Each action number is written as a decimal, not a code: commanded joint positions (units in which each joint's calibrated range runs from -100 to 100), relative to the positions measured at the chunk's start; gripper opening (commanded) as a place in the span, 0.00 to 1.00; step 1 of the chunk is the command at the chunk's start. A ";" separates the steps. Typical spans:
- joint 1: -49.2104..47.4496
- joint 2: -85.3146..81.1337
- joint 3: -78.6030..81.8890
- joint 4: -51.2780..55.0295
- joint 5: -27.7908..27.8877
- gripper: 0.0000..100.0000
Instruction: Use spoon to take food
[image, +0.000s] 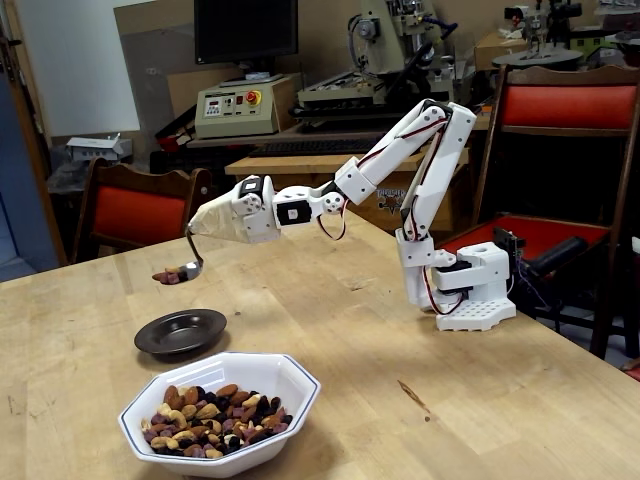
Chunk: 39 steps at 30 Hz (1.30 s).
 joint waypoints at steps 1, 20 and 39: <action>-0.63 -0.55 -3.94 -1.11 0.39 0.04; -1.15 -0.55 -3.94 -1.11 5.86 0.04; -6.78 -0.46 -3.86 -1.11 6.79 0.04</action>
